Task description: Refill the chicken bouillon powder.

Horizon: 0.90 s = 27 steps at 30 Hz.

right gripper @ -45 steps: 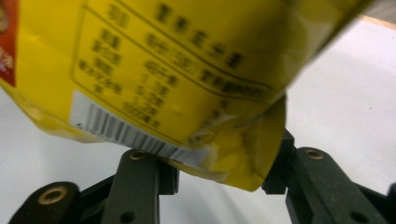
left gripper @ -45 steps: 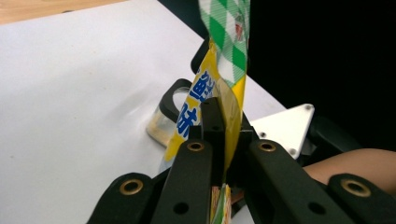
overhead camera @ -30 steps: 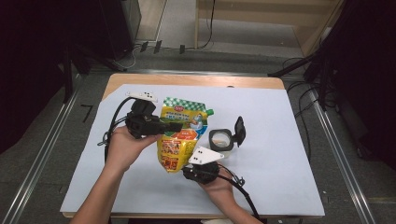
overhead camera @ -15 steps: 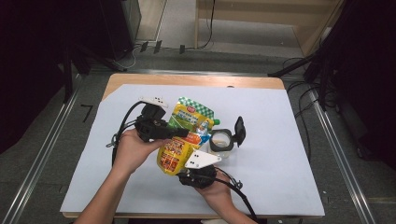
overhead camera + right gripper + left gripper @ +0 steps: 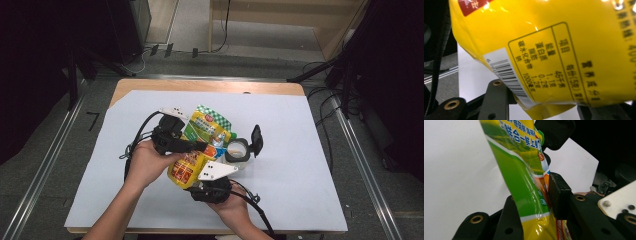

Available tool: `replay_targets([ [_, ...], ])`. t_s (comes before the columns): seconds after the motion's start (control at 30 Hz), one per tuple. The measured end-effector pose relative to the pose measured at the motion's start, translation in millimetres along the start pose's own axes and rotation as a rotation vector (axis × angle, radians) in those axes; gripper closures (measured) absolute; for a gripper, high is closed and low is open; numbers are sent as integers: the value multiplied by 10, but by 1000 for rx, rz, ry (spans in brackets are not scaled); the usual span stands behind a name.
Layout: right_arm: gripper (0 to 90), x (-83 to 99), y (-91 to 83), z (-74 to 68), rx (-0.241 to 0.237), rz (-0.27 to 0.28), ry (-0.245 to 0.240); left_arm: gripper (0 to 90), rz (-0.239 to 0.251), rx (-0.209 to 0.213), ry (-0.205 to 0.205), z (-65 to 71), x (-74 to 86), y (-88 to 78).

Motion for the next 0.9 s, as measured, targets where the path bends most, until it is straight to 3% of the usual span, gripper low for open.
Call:
replay_targets([
  [0.27, 581, 3, 5, -39, -16, -10, 5, 755, -27, -11, 1, 22, 8, 45],
  [0.5, 567, 12, 23, -97, -24, -34, -20, 763, -45, -14, -2, 44, 7, 86],
  [0.9, 561, 50, 31, -116, -24, -41, 2, 764, -78, -20, 17, 81, 25, 177],
])
Point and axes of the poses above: each handheld gripper's, and its own axes: y roughly forward along the jaws, x roughly out of its underside, z roughly to its right, the point moved 10 cm from there along y, roughly forward along the jaws, and after that the axes turned 14 degrees about -x, right-handed, at the moved point
